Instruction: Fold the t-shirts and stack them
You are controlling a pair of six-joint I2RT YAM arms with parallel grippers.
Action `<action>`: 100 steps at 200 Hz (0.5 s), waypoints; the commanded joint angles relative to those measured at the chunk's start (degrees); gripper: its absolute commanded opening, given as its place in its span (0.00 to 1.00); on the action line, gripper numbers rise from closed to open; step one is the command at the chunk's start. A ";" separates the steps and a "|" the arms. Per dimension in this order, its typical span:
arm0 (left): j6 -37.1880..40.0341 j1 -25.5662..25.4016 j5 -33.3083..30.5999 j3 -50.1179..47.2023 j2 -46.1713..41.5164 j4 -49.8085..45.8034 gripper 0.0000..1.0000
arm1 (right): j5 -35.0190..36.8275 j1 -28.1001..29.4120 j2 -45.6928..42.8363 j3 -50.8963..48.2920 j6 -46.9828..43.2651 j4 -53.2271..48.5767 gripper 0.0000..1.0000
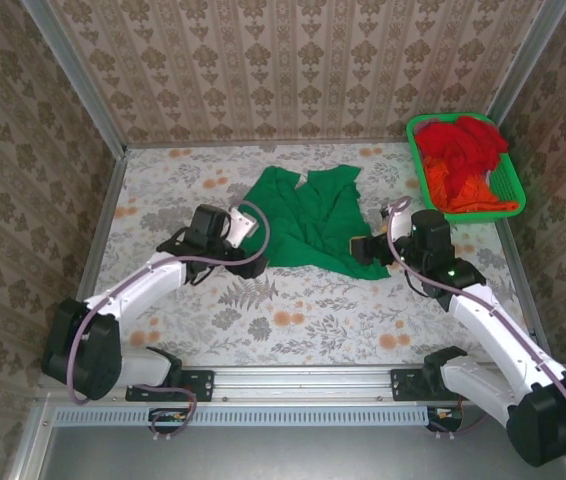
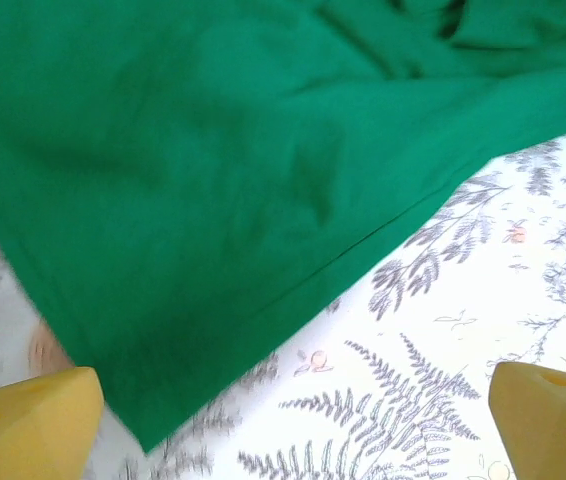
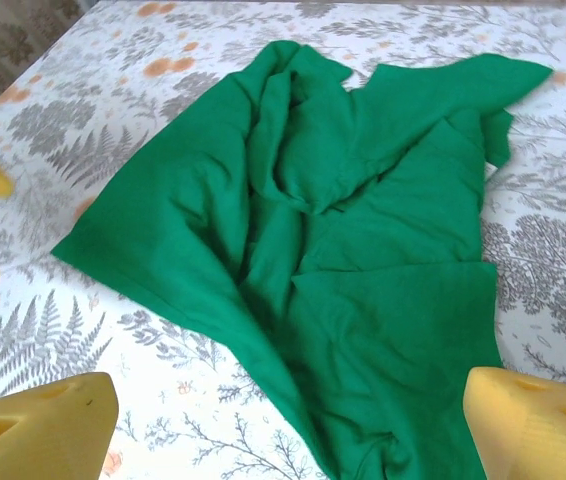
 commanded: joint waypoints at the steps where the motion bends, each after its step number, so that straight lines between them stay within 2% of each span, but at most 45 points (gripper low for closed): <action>1: -19.45 0.63 -13.46 -1.01 -2.72 6.61 1.00 | 7.75 -0.23 4.37 2.03 9.05 1.90 0.90; 15: -31.58 1.44 -19.89 -0.85 -1.19 5.30 1.00 | 10.84 -0.55 8.77 3.99 11.87 0.68 0.90; 29: -40.37 1.91 -21.63 0.28 1.49 3.56 0.99 | 11.94 -0.88 12.74 5.78 13.85 -0.14 0.90; 61: -60.70 1.37 -23.26 6.87 8.87 -8.32 0.75 | 11.85 -1.31 17.01 7.06 16.65 1.13 0.89; 100: -70.49 -0.87 -23.97 13.32 16.62 -17.01 0.61 | 11.34 -1.55 17.85 6.97 17.40 1.70 0.89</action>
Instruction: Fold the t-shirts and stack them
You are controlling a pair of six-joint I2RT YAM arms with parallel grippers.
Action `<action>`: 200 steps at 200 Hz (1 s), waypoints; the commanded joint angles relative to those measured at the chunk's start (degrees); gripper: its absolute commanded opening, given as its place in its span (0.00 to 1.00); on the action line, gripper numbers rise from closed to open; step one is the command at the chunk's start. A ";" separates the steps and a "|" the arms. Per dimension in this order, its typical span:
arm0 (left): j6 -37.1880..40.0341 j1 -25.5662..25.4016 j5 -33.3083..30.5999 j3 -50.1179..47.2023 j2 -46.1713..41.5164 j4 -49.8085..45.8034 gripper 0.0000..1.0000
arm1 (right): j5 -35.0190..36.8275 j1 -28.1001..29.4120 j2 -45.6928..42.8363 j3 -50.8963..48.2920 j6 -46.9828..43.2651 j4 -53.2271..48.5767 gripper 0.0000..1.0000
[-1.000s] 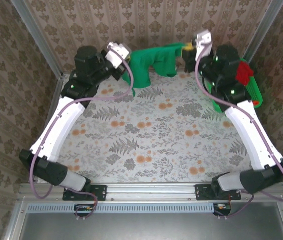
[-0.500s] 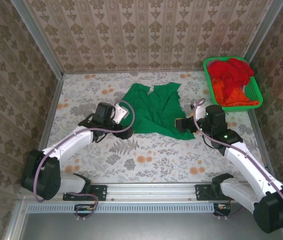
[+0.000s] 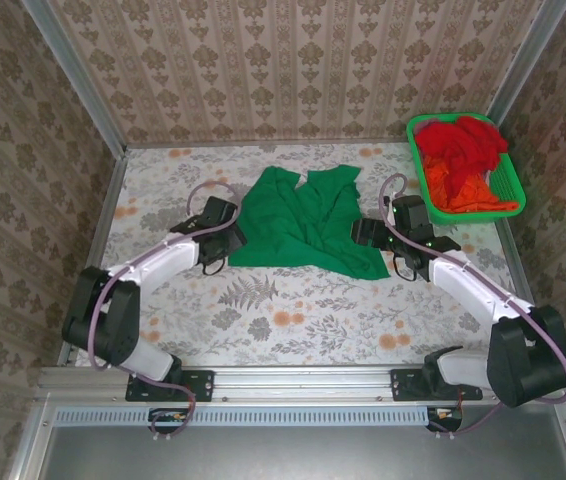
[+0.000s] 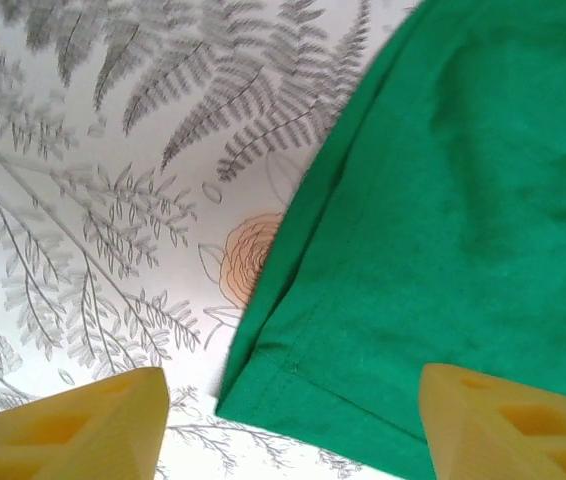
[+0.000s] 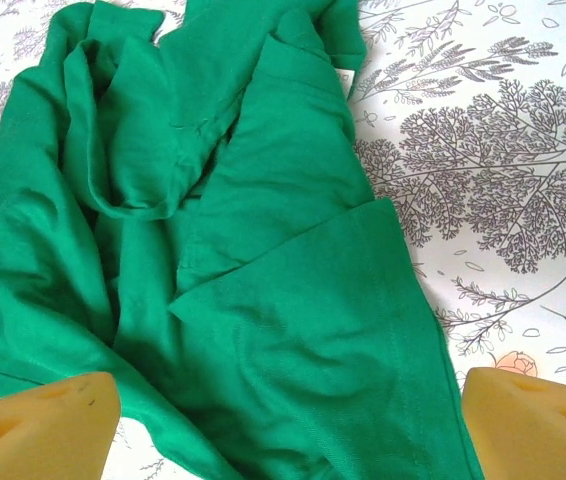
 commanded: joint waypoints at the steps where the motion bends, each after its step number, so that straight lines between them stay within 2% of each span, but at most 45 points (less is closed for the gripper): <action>1: -12.83 -1.15 -2.66 4.26 3.54 -9.26 0.60 | 1.20 -0.33 0.43 1.79 2.40 0.84 0.89; 19: -15.45 -0.98 -2.78 5.66 6.55 -12.42 0.54 | 1.62 -0.34 -0.04 1.27 2.44 0.69 0.89; 75: -16.91 -1.06 2.68 6.12 11.03 -10.09 0.51 | 1.73 -1.07 -0.34 -0.19 2.91 0.97 0.89; 116: -16.22 -0.97 4.19 6.99 14.39 -9.43 0.42 | 1.64 -1.27 0.24 -0.62 3.23 1.33 0.89; 143: -15.69 -0.46 4.12 7.33 15.68 -8.92 0.32 | 1.21 -1.38 0.34 -0.90 3.28 1.42 0.89; 152: -15.44 -0.21 3.95 7.26 15.93 -8.58 0.26 | 1.03 -1.40 0.27 -1.05 3.23 1.47 0.89; 177: -14.91 0.88 3.70 6.41 16.16 -8.07 0.00 | 0.86 -1.43 -0.03 -1.32 3.46 1.37 0.89; 200: -14.55 1.58 3.16 3.99 14.16 -8.68 0.00 | 0.92 -1.44 -0.20 -1.41 3.95 0.77 0.89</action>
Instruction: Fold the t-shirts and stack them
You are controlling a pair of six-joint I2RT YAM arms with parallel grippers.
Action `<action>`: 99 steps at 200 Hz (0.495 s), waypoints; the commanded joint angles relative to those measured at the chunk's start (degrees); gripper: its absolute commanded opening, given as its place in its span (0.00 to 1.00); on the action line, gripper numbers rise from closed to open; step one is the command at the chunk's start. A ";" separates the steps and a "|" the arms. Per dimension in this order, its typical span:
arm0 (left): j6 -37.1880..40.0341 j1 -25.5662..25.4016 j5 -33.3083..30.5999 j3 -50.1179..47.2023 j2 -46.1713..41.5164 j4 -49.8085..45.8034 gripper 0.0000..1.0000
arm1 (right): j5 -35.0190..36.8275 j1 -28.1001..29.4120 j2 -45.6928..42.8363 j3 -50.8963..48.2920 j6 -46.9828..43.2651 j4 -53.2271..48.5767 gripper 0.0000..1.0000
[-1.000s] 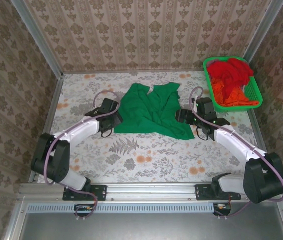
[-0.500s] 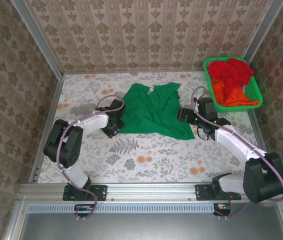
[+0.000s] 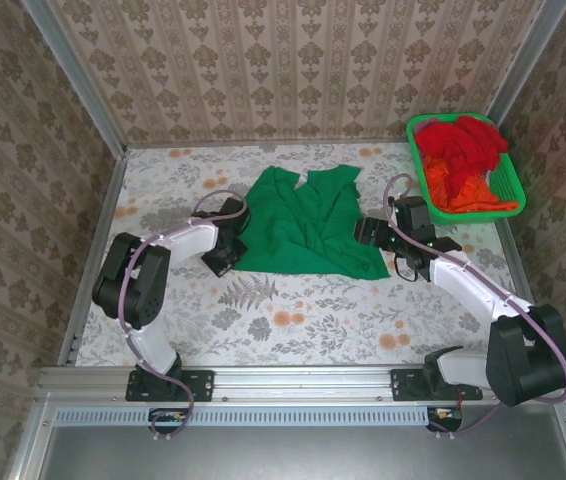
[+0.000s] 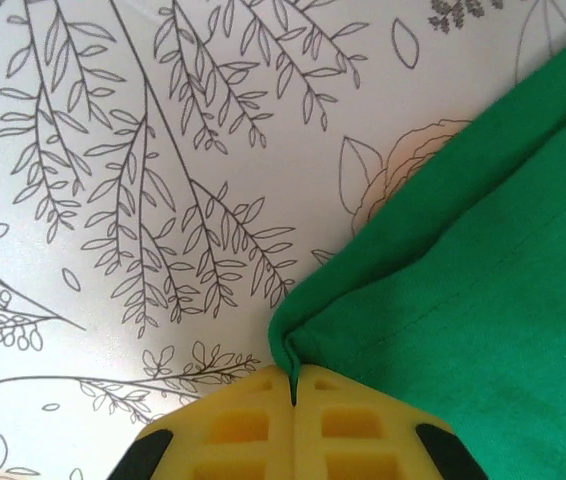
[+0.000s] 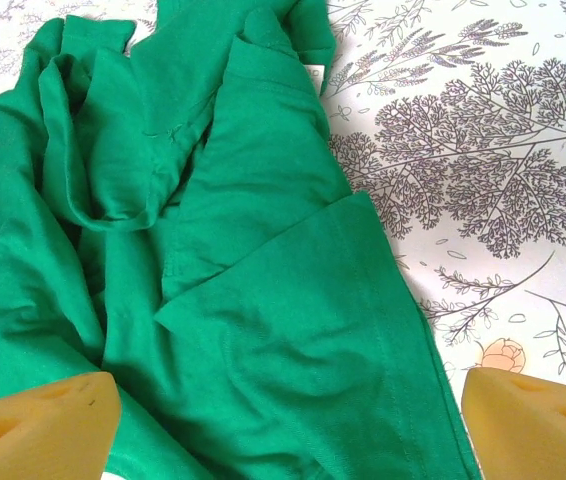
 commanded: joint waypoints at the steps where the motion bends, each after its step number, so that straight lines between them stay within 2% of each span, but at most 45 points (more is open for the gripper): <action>1: 0.12 1.12 0.16 -2.88 0.25 2.59 0.00 | 0.58 -0.32 -0.33 -0.61 1.36 0.41 0.89; 41: 0.74 6.18 -2.22 -11.59 -9.23 1.90 0.00 | 2.35 -0.31 3.14 -0.49 4.68 -2.44 0.86; 65: 2.28 9.18 -2.22 -14.73 -13.26 0.60 0.00 | 0.30 -0.30 6.54 0.30 5.08 -2.74 0.82; 99: 2.92 10.15 -2.49 -16.80 -15.78 -0.03 0.00 | -2.44 -0.24 13.80 3.17 4.24 -1.77 0.73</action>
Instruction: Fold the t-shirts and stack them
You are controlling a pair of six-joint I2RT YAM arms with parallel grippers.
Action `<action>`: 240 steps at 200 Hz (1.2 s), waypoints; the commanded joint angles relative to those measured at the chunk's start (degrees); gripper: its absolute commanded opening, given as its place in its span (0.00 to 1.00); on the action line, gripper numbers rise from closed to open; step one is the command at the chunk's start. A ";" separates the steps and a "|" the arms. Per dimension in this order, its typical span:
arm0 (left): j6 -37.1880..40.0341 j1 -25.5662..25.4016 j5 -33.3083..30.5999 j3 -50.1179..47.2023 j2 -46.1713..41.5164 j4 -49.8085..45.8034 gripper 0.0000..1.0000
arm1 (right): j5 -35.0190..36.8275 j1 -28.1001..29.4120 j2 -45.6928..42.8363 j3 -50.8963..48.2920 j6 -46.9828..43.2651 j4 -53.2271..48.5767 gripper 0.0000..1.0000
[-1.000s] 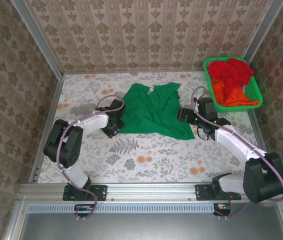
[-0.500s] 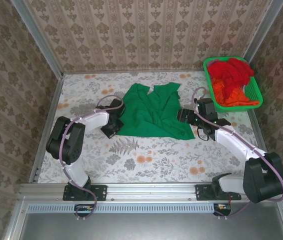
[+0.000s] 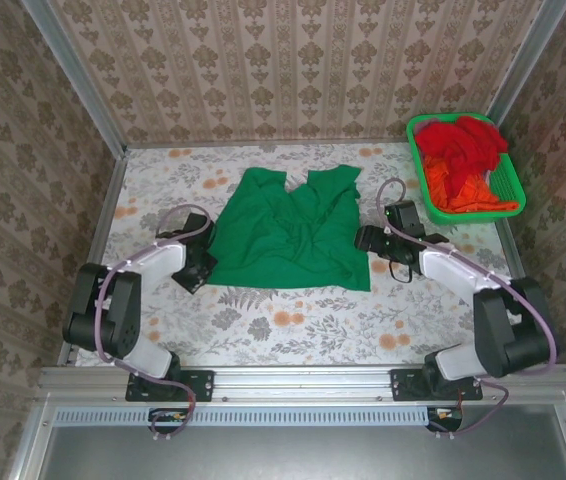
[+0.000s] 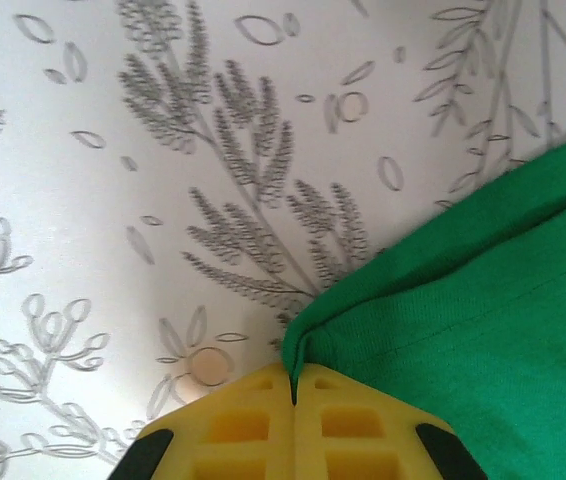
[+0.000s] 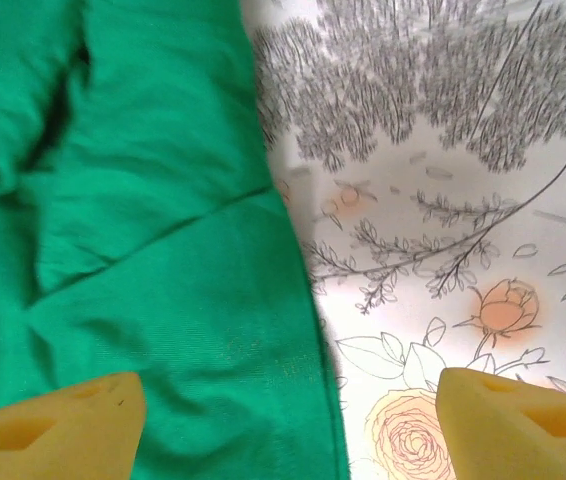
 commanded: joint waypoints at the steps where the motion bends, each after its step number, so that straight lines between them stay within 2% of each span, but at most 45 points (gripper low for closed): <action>1: 1.46 0.39 -1.37 -1.39 -1.75 -2.45 0.00 | -2.03 -0.18 3.94 3.08 -0.19 -1.10 0.73; 77: 0.37 0.40 -1.24 -2.92 -1.92 -1.46 0.00 | -2.73 -0.34 18.57 13.44 -4.54 -0.91 0.53; 83: 0.31 0.40 -1.42 -3.46 -2.44 -1.25 0.00 | -2.96 -0.34 19.43 14.08 -4.72 -1.00 0.48; 100: 0.37 0.57 -1.56 -4.04 -3.15 -0.87 0.00 | -3.37 -0.43 20.42 15.68 -4.88 -1.87 0.23; 117: 0.63 0.59 -1.63 -3.87 -3.34 -1.14 0.00 | -2.08 -0.45 17.68 15.02 -5.16 -1.46 0.00; 151: 0.55 0.66 -1.96 -4.08 -3.42 -0.74 0.00 | -1.52 -0.51 8.47 11.24 -6.96 0.31 0.00; 180: 1.01 0.75 -2.14 -3.65 -3.59 -0.40 0.00 | -4.11 -0.57 0.97 7.66 -8.56 -0.14 0.00; 210: 1.65 1.01 -2.10 -3.37 -3.27 -0.01 0.00 | -4.76 -0.62 1.07 9.07 -9.99 -3.83 0.00; 218: 1.78 1.04 -2.08 -3.17 -3.09 0.08 0.00 | -4.19 -0.62 2.32 10.07 -9.75 -4.64 0.15; 230: 1.84 1.02 -1.84 -2.99 -2.84 0.17 0.00 | -4.29 -0.60 5.60 12.19 -10.49 -5.79 0.48; 234: 1.87 1.02 -1.81 -3.03 -2.74 0.26 0.00 | -4.33 -0.65 6.95 12.86 -10.53 -6.13 0.53; 240: 1.87 1.05 -1.64 -2.99 -2.71 0.34 0.00 | -4.48 -0.60 8.71 14.04 -10.57 -6.71 0.55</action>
